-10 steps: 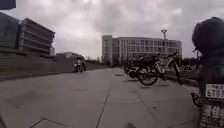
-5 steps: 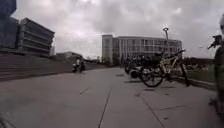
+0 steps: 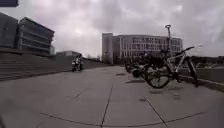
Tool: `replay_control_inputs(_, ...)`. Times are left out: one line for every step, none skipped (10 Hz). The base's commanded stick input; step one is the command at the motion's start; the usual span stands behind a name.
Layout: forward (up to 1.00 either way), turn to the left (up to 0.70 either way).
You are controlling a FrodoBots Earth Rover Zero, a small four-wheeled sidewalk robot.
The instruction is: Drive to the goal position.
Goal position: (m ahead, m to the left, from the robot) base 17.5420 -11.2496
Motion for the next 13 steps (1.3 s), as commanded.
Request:
replay_control_inputs(0.7,0.0)
replay_control_inputs(0.7,0.0)
replay_control_inputs(0.7,0.0)
replay_control_inputs(0.7,0.0)
replay_control_inputs(0.7,0.0)
replay_control_inputs(0.7,0.0)
replay_control_inputs(0.7,0.0)
replay_control_inputs(0.7,0.0)
replay_control_inputs(0.7,0.0)
replay_control_inputs(0.7,0.0)
replay_control_inputs(0.7,0.0)
replay_control_inputs(0.7,0.0)
replay_control_inputs(0.7,0.0)
